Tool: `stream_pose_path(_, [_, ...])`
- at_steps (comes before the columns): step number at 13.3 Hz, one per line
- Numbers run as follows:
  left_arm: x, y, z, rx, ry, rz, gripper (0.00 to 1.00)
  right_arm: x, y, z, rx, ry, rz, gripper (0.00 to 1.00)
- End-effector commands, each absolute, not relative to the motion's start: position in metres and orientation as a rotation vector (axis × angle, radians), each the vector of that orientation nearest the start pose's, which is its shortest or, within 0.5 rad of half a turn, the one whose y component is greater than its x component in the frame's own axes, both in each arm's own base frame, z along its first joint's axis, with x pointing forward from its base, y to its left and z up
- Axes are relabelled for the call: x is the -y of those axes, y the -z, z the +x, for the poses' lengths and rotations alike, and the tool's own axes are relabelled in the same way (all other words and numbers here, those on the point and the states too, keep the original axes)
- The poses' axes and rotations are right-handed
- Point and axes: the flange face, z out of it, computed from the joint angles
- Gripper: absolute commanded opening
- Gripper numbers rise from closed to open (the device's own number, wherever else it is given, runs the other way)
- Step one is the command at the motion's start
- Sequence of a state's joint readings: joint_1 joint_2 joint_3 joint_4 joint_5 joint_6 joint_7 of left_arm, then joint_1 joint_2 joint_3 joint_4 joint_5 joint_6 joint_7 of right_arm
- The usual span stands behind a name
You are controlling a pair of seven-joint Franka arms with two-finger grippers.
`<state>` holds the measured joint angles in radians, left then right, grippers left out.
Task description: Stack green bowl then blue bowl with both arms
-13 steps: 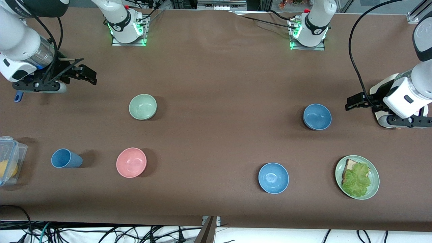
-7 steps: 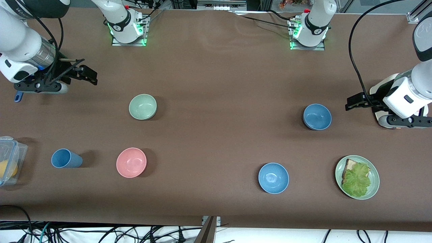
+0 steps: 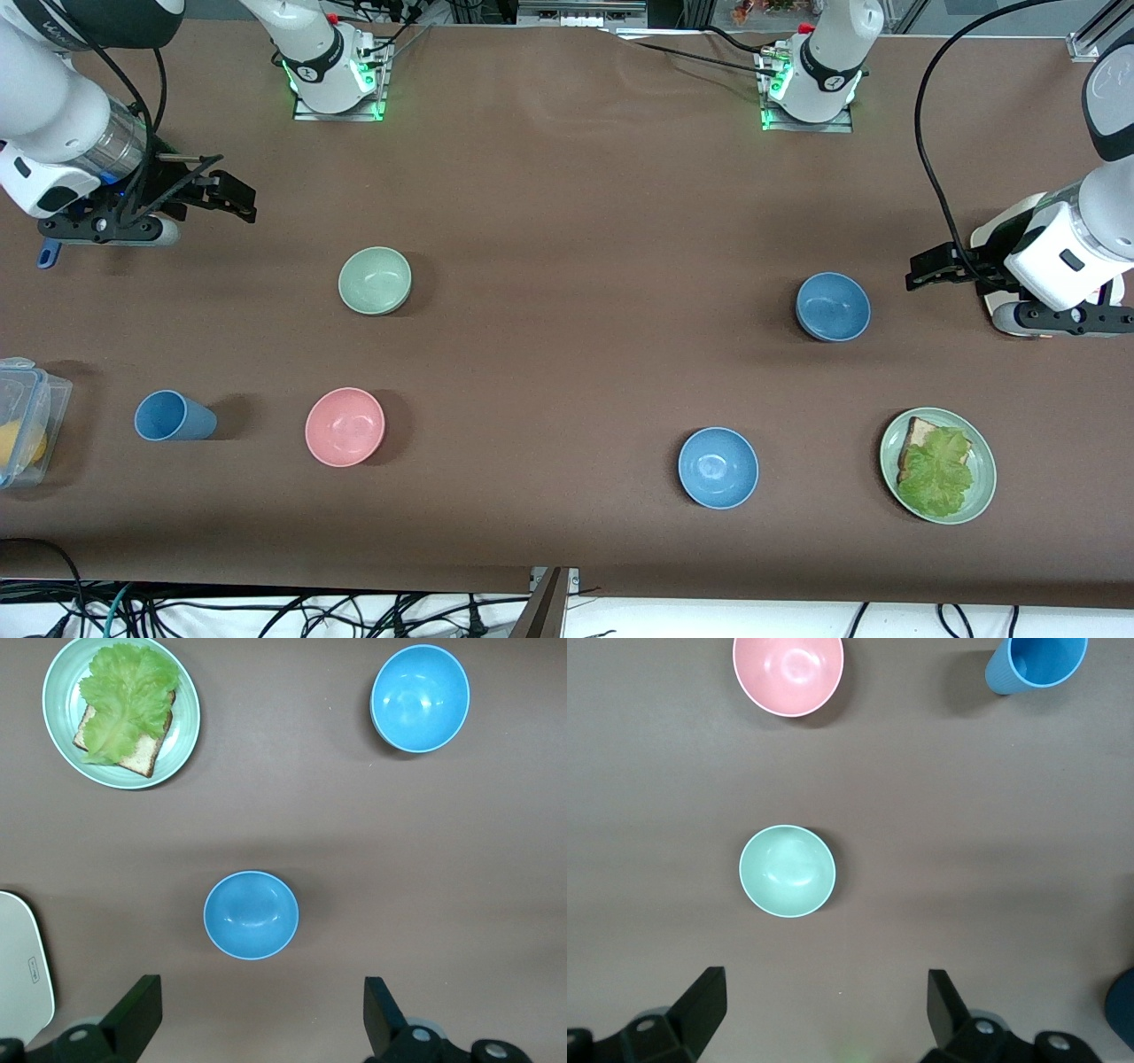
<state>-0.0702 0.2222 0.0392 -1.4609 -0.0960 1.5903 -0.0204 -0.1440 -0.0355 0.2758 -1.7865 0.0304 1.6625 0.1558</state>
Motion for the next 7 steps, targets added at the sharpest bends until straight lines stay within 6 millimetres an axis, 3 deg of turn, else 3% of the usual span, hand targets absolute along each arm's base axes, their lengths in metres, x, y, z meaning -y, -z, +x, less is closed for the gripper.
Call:
stream_pose_path(1, [0.032, -0.553, 0.620, -0.008, -0.155, -3.232, 1.00, -0.076, -0.546, 0.537, -0.026, -0.174, -3.120, 1.00])
stream_pose_path(7, [0.032, -0.552, 0.620, -0.008, -0.157, -3.231, 1.00, -0.088, -0.525, 0.537, 0.008, -0.210, -3.119, 1.00])
